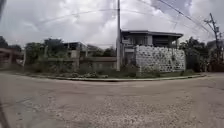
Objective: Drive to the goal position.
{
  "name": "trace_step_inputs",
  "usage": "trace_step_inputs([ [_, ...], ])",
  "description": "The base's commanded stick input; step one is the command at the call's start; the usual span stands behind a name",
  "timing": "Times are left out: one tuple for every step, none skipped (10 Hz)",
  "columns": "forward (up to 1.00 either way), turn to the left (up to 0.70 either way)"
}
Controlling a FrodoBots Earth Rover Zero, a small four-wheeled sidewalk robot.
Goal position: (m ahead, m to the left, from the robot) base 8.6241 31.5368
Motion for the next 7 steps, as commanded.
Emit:
trace_step_inputs([
  [0.00, 1.00],
  [0.00, 1.00],
  [0.00, 1.00],
  [0.00, 1.00],
  [0.00, 0.85],
  [0.00, 0.85],
  [0.00, 0.85],
])
